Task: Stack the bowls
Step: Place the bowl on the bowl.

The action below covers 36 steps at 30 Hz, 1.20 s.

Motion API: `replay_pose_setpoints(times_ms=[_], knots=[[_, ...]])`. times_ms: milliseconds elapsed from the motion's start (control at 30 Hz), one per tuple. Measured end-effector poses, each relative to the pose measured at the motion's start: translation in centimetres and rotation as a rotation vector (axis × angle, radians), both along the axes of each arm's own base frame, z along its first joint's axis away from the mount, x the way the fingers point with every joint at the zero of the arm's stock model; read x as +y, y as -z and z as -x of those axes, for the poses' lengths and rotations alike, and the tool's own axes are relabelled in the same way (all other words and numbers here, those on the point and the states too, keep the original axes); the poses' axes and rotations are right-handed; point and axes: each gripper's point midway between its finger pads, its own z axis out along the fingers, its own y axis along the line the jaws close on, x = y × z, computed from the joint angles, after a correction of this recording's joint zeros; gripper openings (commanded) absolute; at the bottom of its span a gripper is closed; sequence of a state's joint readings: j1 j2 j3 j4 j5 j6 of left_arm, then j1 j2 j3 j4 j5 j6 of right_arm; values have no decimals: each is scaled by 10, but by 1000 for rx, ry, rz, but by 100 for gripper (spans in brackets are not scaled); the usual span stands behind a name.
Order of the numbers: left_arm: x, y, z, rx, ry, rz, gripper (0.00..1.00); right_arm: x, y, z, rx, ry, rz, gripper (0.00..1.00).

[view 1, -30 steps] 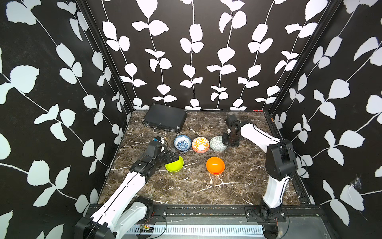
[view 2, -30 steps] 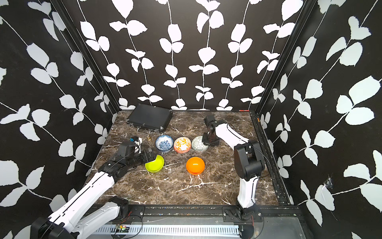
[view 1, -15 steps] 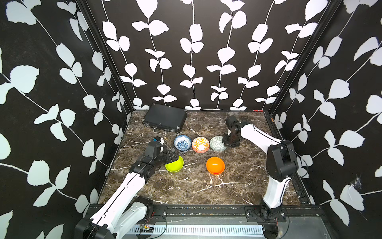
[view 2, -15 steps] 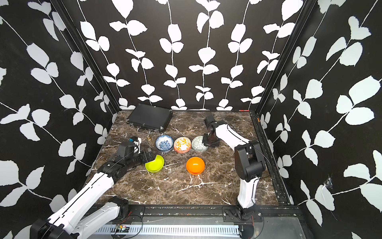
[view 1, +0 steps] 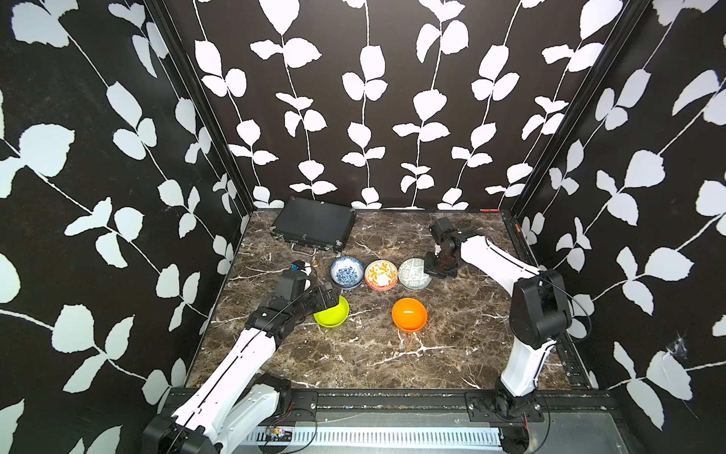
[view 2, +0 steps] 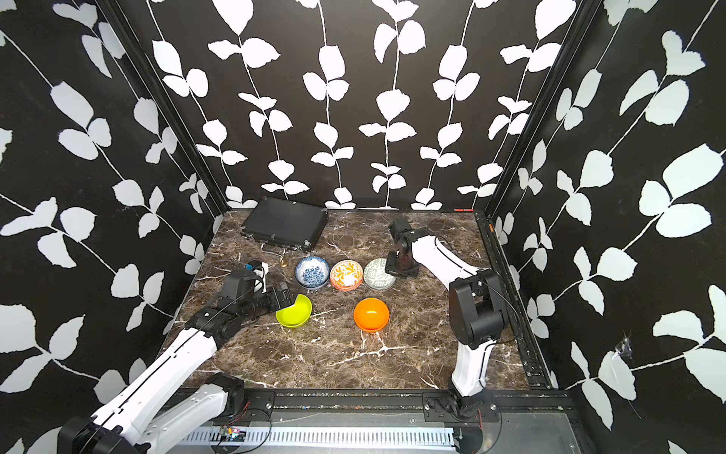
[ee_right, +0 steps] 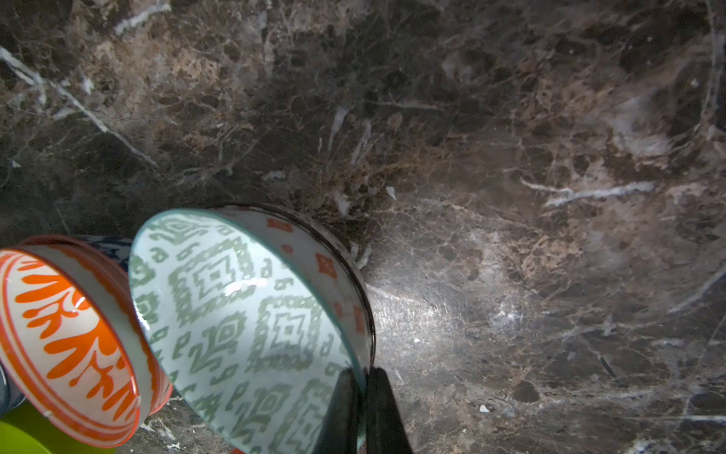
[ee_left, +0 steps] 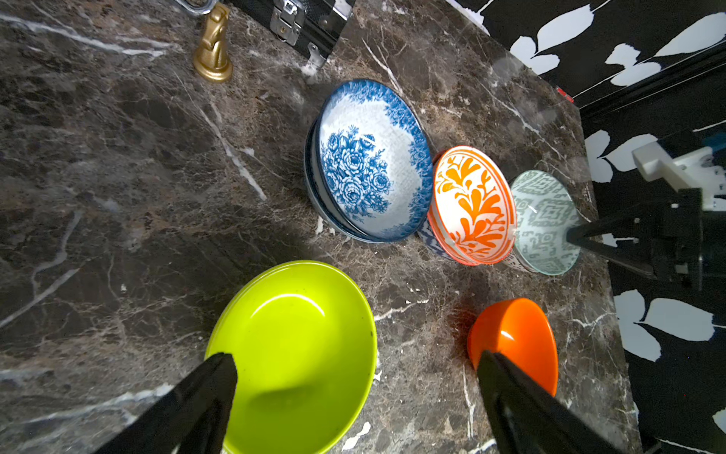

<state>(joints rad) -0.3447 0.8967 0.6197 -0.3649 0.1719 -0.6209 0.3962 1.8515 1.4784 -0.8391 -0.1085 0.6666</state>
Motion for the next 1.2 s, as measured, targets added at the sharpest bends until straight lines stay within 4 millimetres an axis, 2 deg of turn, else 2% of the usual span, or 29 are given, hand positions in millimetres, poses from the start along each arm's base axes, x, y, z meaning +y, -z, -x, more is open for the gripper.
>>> replay_pose_setpoints(times_ms=[433, 1200], knots=[[1, 0, -1, 0, -3, 4, 99, 0, 2, 0, 6, 10, -16, 0], [1, -1, -1, 2, -7, 14, 98, 0, 8, 0, 10, 29, -72, 2]])
